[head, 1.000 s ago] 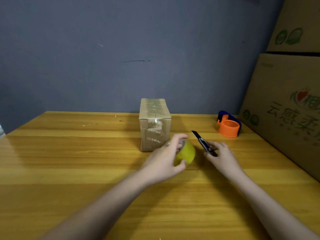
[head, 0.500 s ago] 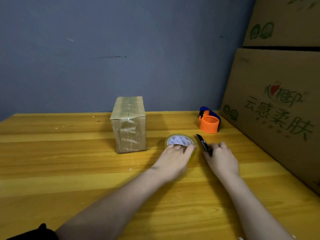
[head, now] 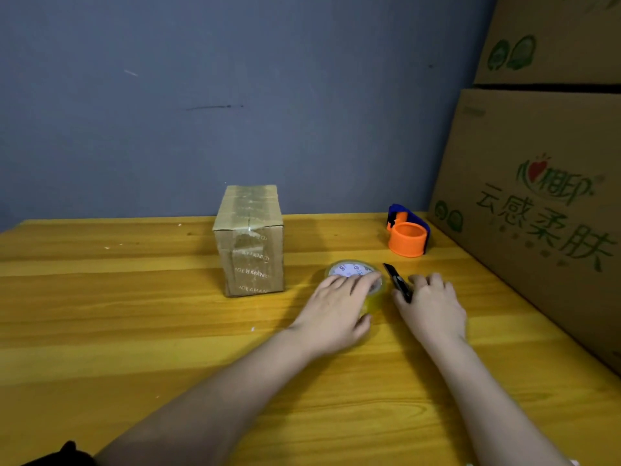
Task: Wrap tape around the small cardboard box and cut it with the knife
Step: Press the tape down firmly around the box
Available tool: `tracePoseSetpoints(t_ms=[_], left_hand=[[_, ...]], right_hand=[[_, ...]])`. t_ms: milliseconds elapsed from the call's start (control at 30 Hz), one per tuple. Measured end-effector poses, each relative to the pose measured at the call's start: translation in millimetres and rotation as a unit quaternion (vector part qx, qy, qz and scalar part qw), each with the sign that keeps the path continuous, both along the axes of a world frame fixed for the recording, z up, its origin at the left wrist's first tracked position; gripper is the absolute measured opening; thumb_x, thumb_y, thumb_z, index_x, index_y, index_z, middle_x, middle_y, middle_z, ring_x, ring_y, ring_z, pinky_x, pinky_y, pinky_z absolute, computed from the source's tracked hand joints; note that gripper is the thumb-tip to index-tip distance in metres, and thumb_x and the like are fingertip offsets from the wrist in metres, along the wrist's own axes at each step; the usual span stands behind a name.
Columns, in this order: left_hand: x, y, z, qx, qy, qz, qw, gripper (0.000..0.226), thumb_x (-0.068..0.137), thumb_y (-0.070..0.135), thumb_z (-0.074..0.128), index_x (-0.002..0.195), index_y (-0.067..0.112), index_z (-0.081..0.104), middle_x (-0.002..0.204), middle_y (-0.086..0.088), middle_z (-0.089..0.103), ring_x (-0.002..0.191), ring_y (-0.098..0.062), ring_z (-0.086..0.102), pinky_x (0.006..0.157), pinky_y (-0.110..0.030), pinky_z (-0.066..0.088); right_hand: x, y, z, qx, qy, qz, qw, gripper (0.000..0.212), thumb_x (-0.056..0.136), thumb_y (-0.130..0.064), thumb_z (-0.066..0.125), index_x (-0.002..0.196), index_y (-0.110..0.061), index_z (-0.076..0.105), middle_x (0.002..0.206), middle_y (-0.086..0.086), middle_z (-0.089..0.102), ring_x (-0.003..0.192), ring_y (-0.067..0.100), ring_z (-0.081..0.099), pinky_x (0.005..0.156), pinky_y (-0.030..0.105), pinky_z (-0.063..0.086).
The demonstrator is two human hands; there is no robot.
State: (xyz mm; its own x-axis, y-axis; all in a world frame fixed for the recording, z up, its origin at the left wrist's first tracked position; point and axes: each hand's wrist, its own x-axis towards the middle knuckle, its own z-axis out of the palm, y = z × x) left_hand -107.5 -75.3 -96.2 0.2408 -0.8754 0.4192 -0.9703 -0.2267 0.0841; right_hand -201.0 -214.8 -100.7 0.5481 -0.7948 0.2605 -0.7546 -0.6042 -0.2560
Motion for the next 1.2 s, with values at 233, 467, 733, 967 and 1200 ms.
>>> tracePoseSetpoints(t_ms=[233, 467, 733, 967, 1200], left_hand=[[17, 34, 24, -0.083, -0.061, -0.015, 0.995, 0.037, 0.086, 0.034, 0.040, 0.114, 0.018, 0.058, 0.108, 0.002, 0.066, 0.100, -0.017, 0.064, 0.087, -0.031, 0.048], [55, 87, 45, -0.193, -0.095, 0.067, 0.974, 0.023, 0.088, 0.018, 0.047, 0.104, 0.019, 0.064, 0.095, 0.003, 0.067, 0.089, -0.016, 0.062, 0.076, -0.026, 0.037], [95, 120, 54, -0.228, -0.030, 0.196, 0.953, 0.033, 0.086, 0.020, 0.044, 0.117, 0.021, 0.057, 0.124, 0.002, 0.054, 0.117, -0.017, 0.047, 0.101, -0.029, 0.027], [121, 115, 51, -0.184, 0.106, 0.172, 0.962, 0.048, 0.087, 0.029, 0.030, 0.131, 0.028, 0.050, 0.141, 0.009, 0.047, 0.136, -0.013, 0.034, 0.112, -0.035, 0.024], [131, 109, 44, -0.235, 0.198, 0.134, 0.942, 0.049, 0.088, 0.032, 0.026, 0.122, 0.029, 0.060, 0.135, 0.010, 0.054, 0.133, -0.012, 0.036, 0.110, -0.029, 0.025]], right_hand=[[12, 16, 21, -0.095, -0.220, 0.111, 0.964, 0.021, 0.089, -0.027, 0.056, 0.106, -0.017, 0.063, 0.106, 0.005, 0.060, 0.099, 0.026, 0.052, 0.076, 0.037, 0.046], [58, 78, 46, 0.028, -0.302, 0.277, 0.912, 0.009, 0.089, -0.023, 0.056, 0.091, -0.024, 0.064, 0.086, -0.011, 0.061, 0.077, 0.012, 0.058, 0.068, 0.032, 0.048], [108, 132, 40, 0.323, -0.309, 0.275, 0.851, 0.015, 0.085, -0.023, 0.061, 0.080, -0.036, 0.054, 0.080, -0.011, 0.061, 0.084, 0.028, 0.065, 0.087, 0.049, 0.050], [118, 150, 35, 0.349, -0.369, 0.243, 0.827, 0.009, 0.084, -0.025, 0.062, 0.078, -0.030, 0.058, 0.072, -0.005, 0.065, 0.074, 0.024, 0.065, 0.080, 0.049, 0.053], [120, 150, 43, 0.400, -0.377, 0.245, 0.799, 0.023, 0.090, -0.030, 0.059, 0.078, -0.011, 0.064, 0.061, 0.000, 0.062, 0.054, 0.013, 0.053, 0.058, 0.025, 0.043]])
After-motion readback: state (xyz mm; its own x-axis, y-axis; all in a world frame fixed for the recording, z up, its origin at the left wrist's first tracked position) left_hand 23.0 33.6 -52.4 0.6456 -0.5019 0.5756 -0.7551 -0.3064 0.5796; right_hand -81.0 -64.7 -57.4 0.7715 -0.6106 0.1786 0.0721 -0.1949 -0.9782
